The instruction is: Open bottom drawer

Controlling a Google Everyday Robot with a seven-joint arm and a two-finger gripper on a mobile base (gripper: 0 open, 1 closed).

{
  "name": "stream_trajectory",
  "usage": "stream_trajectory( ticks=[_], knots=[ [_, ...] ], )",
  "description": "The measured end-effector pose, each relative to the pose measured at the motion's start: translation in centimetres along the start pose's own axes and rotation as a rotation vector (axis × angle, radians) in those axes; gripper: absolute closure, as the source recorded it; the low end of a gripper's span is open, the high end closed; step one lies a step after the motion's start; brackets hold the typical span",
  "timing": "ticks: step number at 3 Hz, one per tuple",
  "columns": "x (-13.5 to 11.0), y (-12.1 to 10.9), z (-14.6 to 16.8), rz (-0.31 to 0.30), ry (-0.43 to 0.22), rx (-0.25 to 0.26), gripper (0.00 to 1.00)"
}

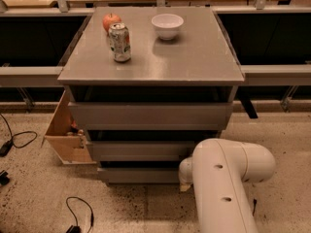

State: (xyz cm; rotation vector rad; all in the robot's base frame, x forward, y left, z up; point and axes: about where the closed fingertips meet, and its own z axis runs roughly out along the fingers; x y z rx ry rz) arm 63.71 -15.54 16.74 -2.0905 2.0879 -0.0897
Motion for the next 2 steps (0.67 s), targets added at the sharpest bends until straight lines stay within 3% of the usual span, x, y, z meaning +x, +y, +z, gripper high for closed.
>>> stream_trajectory(
  ticks=[1, 2],
  knots=[
    [1.3, 0.0, -0.9, 0.009, 0.028, -0.016, 0.68],
    [1.2, -0.2, -1.9, 0.009, 0.028, -0.016, 0.98]
  ],
)
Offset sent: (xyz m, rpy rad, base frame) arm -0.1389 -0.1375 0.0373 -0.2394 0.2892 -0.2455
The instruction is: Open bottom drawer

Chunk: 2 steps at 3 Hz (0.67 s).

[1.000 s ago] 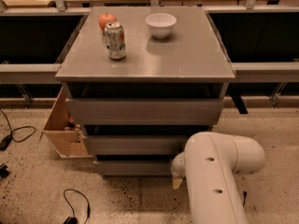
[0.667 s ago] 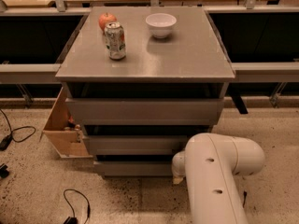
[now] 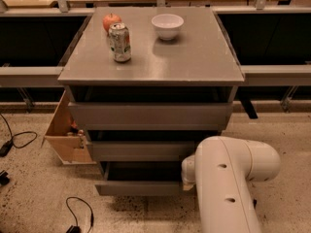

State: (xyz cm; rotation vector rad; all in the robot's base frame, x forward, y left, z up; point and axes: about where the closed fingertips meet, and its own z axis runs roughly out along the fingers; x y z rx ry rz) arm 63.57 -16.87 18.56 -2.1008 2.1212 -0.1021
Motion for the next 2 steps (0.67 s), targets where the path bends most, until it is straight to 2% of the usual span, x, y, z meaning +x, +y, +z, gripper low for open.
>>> stream_trajectory(
  ticks=[1, 2],
  knots=[
    [0.0, 0.1, -0.3, 0.0, 0.0, 0.0, 1.0],
    [1.3, 2.2, -0.5, 0.013, 0.018, -0.035, 1.0]
  ],
)
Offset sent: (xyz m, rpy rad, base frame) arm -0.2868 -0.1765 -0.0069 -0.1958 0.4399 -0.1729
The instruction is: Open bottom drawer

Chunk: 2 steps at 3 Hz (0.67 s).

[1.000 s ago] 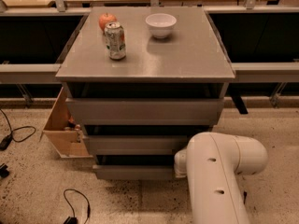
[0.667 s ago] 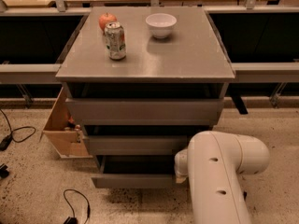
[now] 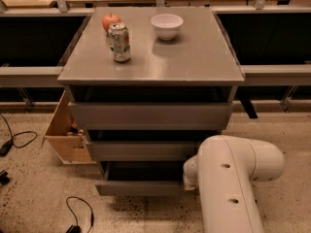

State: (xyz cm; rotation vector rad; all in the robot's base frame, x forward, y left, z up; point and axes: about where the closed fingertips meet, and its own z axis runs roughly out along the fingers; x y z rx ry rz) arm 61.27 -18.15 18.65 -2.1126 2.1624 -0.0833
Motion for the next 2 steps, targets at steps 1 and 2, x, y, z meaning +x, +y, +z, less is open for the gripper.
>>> stream_trajectory(
  ticks=[1, 2],
  knots=[
    [-0.33, 0.0, -0.17, 0.001, 0.0, 0.0, 1.0],
    [0.18, 0.42, -0.52, 0.022, 0.01, -0.009, 1.0]
  ],
)
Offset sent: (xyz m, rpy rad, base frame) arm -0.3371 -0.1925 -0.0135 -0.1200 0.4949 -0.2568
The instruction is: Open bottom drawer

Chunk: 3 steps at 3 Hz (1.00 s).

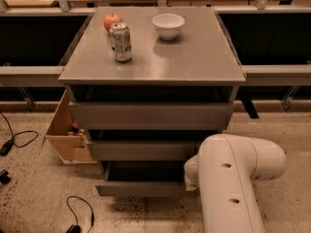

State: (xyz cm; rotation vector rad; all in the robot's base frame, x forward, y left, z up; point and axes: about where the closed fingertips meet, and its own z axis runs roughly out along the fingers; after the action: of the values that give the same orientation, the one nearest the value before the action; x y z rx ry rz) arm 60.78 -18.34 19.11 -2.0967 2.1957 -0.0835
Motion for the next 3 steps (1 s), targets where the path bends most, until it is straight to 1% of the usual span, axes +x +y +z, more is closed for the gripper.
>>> stream_trajectory(
  ticks=[1, 2, 3],
  knots=[
    [-0.2, 0.1, -0.1, 0.001, -0.001, -0.001, 1.0],
    [0.0, 1.2, -0.2, 0.008, -0.002, -0.025, 1.0],
    [0.7, 4.1, 0.2, 0.021, -0.003, -0.085, 1.0]
  ],
)
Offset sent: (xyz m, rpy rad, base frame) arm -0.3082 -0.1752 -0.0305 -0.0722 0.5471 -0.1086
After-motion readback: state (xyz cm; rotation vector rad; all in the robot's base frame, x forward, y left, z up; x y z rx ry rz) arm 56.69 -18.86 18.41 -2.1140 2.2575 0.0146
